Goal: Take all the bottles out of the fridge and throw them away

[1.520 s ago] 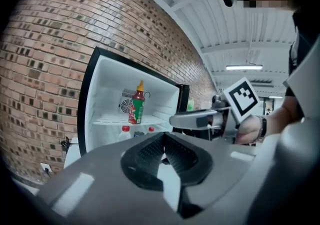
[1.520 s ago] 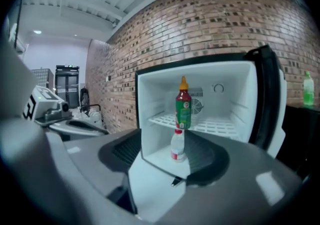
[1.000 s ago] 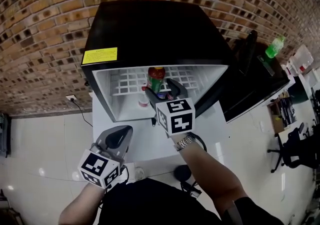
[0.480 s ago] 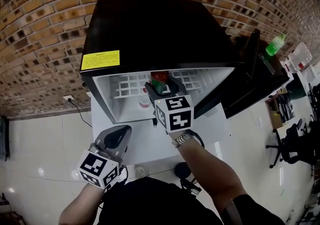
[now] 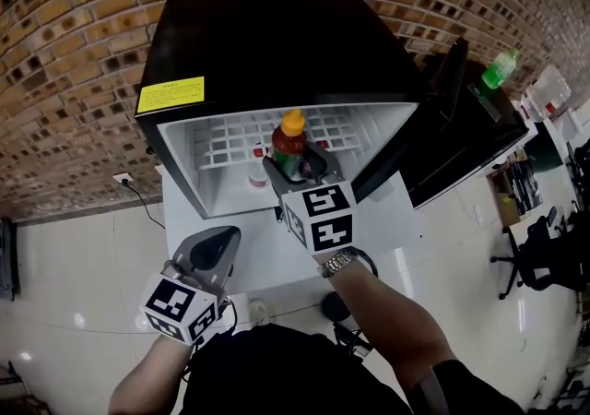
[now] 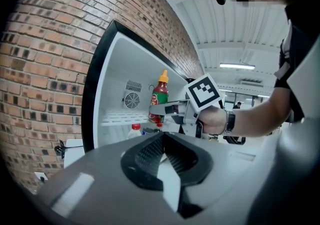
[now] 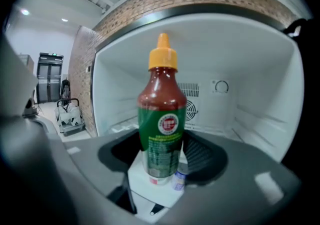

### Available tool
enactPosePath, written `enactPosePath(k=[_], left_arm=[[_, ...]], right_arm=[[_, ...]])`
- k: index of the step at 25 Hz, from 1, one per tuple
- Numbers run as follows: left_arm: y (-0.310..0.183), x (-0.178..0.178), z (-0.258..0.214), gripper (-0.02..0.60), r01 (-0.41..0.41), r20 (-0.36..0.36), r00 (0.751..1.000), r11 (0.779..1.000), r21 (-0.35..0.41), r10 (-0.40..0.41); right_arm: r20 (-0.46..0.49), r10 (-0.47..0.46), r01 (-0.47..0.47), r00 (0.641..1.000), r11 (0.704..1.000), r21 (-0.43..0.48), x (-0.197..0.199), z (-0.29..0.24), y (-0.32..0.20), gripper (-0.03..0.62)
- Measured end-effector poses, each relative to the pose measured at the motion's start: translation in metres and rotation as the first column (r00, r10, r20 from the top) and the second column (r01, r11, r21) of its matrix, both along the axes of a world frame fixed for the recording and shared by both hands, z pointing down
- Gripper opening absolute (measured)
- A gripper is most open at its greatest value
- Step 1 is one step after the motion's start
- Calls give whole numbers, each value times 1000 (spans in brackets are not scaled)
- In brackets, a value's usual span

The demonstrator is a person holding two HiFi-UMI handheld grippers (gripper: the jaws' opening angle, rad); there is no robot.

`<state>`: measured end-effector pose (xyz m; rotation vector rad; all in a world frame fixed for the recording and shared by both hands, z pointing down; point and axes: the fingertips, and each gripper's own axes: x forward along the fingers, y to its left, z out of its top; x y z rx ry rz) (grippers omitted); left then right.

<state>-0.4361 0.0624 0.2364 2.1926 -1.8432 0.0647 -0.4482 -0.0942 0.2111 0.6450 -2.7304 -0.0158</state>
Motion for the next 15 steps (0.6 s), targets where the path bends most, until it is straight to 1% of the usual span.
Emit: enactPosePath(k=[6,12,15], left_arm=[[1,27,-3,3,-15,7,1000,1000,6,15],[1,75,-2,3,-24,12,1000,1000,0,24],[2,105,1,3,-26,7,1000,1000,-5,26]], right_arm=[[6,-13,13,1000,1000,-13,35,0,22,270],[1,-40,40,999,999,-32,92,6,46,270],[-15,-55,54,998,997,-50,127,17,57,270]])
